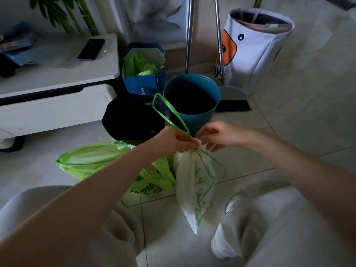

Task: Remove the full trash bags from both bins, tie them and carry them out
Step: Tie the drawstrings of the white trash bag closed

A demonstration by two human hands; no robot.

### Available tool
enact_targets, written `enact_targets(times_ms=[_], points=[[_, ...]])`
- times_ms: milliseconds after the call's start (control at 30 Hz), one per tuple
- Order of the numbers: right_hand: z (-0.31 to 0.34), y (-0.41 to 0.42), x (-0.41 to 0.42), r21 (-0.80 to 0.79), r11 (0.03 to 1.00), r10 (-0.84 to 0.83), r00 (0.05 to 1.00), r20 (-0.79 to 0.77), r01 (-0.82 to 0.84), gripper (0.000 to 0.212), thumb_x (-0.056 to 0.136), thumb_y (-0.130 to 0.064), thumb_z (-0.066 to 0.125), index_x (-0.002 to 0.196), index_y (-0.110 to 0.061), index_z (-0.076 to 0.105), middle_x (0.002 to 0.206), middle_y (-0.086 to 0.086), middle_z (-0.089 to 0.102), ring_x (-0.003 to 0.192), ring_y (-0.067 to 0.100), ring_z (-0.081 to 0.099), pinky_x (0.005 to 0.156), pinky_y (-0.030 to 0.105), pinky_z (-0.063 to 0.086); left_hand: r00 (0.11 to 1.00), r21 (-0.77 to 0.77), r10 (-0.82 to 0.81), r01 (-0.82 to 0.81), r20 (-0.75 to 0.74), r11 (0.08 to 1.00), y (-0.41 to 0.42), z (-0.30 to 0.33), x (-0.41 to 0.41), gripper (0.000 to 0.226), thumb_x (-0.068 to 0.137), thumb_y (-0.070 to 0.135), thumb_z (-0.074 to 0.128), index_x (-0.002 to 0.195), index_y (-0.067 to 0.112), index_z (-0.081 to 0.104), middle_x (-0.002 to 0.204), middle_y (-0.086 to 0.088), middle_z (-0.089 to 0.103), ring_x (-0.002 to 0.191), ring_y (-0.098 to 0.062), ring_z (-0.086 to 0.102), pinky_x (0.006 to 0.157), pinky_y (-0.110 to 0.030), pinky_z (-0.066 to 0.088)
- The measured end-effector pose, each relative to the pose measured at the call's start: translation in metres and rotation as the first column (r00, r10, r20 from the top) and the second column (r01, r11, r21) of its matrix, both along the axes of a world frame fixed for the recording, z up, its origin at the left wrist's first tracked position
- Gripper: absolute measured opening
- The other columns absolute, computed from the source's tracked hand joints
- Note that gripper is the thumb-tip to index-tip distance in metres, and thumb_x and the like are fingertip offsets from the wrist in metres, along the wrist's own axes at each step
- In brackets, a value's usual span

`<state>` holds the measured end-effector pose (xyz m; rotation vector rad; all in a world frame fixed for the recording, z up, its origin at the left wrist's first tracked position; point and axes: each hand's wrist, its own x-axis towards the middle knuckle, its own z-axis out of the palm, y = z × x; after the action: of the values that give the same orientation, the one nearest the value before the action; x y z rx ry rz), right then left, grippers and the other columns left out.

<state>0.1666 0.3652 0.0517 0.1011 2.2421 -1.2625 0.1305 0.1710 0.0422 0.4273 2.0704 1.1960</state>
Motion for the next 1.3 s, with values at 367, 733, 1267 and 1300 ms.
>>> enact_targets(times_ms=[367, 733, 1267, 1300], points=[[-0.021, -0.013, -0.005, 0.04, 0.996, 0.083, 0.981, -0.174, -0.077, 0.02, 0.084, -0.012, 0.063, 0.087, -0.031, 0.057, 0.082, -0.001, 0.059, 0.072, 0.013, 0.061, 0.063, 0.029, 0.056, 0.981, -0.068, -0.016, 0.003, -0.196, 0.998, -0.003, 0.003, -0.005, 0.018, 0.08, 0.025, 0.074, 0.093, 0.014, 0.077, 0.079, -0.007, 0.072, 0.068, -0.01, 0.06, 0.067, -0.027, 0.052], [-0.02, -0.017, -0.009, 0.059, 0.994, 0.095, 0.982, -0.166, -0.087, 0.01, 0.085, -0.014, 0.063, 0.095, -0.016, 0.064, 0.082, 0.002, 0.061, 0.075, 0.013, 0.059, 0.066, 0.029, 0.052, 0.666, -0.153, -0.174, 0.09, -0.725, 0.984, -0.008, -0.022, -0.006, 0.015, 0.077, 0.023, 0.07, 0.087, 0.013, 0.065, 0.079, 0.0, 0.065, 0.071, -0.018, 0.061, 0.063, -0.035, 0.052], [-0.015, -0.016, -0.005, -0.001, 0.998, 0.061, 0.987, -0.151, -0.062, 0.013, 0.09, -0.011, 0.059, 0.097, -0.02, 0.063, 0.091, 0.009, 0.065, 0.08, 0.015, 0.061, 0.069, 0.029, 0.054, 0.219, -0.229, -0.261, 0.159, -0.94, 0.96, -0.013, -0.025, 0.007, 0.031, 0.099, 0.026, 0.043, 0.084, 0.007, 0.063, 0.074, -0.005, 0.061, 0.065, -0.026, 0.056, 0.059, -0.038, 0.043], [-0.015, -0.016, -0.005, 0.006, 0.998, 0.062, 0.987, -0.148, -0.062, 0.01, 0.09, -0.011, 0.059, 0.095, -0.019, 0.063, 0.09, 0.009, 0.065, 0.079, 0.015, 0.061, 0.069, 0.028, 0.053, 0.246, -0.223, -0.257, 0.161, -0.935, 0.962, -0.013, -0.026, 0.007, 0.03, 0.099, 0.025, 0.044, 0.085, 0.007, 0.063, 0.075, -0.005, 0.062, 0.067, -0.026, 0.057, 0.06, -0.039, 0.044]])
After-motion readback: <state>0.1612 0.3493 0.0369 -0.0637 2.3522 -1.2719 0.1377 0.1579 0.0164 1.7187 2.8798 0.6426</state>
